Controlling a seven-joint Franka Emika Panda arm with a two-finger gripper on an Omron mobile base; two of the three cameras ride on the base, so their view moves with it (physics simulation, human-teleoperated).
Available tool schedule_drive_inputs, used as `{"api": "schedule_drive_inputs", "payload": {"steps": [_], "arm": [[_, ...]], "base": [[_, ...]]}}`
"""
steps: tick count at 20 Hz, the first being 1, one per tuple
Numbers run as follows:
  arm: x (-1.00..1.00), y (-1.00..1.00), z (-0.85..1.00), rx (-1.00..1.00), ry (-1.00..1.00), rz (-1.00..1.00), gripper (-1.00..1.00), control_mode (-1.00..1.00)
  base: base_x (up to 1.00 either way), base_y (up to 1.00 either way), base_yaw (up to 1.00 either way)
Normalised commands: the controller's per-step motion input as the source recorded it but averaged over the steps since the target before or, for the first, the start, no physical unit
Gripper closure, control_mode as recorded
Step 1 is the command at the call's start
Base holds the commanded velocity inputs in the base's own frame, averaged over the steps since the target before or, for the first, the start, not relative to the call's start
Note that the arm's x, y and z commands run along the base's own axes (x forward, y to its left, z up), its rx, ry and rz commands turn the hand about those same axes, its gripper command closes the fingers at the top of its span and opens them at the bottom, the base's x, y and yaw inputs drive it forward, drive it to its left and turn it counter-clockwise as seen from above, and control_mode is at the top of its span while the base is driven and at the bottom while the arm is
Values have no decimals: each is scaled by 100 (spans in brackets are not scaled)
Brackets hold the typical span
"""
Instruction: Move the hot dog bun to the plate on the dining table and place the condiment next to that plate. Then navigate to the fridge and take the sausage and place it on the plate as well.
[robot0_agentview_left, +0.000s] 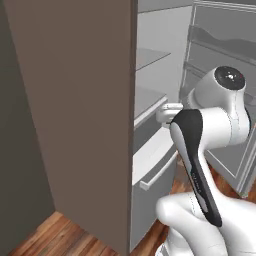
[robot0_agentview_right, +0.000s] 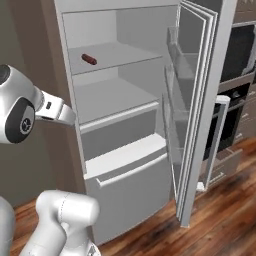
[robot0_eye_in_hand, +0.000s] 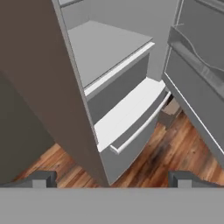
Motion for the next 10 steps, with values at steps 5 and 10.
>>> {"api": "schedule_drive_inputs", "payload": {"steps": [5,10], "arm": [[0,0,0,0,0,0,-100,100],[0,0,0,0,0,0,-100,100]], "base": [[9,-53,34],[36,-45,13]]}}
